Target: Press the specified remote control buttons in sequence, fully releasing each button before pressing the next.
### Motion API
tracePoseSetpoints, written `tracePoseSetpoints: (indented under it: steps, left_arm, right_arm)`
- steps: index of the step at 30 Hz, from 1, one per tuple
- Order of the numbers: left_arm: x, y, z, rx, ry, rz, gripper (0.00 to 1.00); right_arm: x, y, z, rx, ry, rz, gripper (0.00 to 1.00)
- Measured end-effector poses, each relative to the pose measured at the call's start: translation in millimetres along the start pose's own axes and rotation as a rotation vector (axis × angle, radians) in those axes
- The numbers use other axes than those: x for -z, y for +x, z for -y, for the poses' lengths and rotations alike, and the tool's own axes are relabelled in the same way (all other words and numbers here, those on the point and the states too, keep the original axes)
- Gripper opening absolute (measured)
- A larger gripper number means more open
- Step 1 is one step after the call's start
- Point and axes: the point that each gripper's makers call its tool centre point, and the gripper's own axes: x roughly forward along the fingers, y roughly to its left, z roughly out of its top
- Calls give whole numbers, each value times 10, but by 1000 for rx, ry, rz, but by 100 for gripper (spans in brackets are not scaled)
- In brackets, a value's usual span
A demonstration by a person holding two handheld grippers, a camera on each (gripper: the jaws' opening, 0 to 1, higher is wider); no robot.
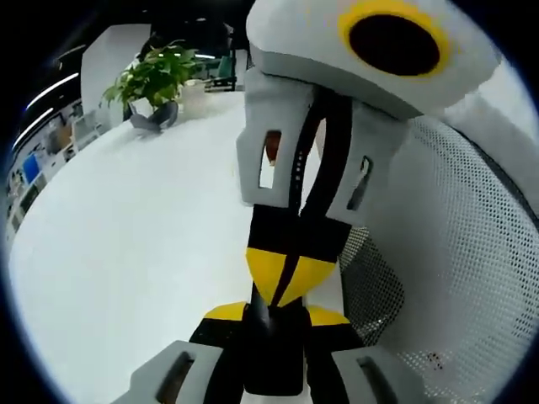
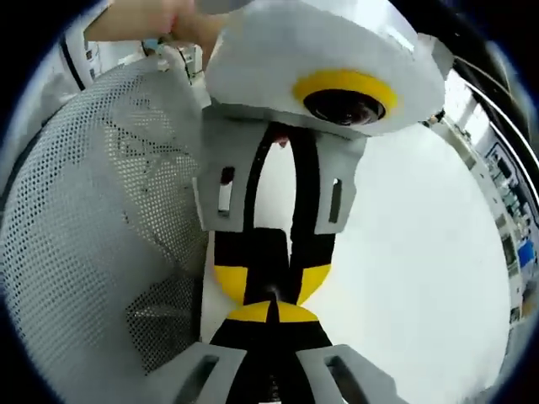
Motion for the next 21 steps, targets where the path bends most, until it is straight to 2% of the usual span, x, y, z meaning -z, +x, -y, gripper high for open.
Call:
tracePoseSetpoints:
  steps: [6, 14, 21]
  left_arm:
    - [1, 6, 3, -9, -8, 1, 24]
    - [-5, 9, 8, -13, -17, -2, 24]
    - [0, 10, 4, -16, -21, -12, 24]
  right_arm:
    - [-21, -19, -57, -13, 32, 32, 0]
    - [-52, 16, -53, -17, -34, 30, 0]
    - [-54, 38, -66, -9, -122, -4, 0]
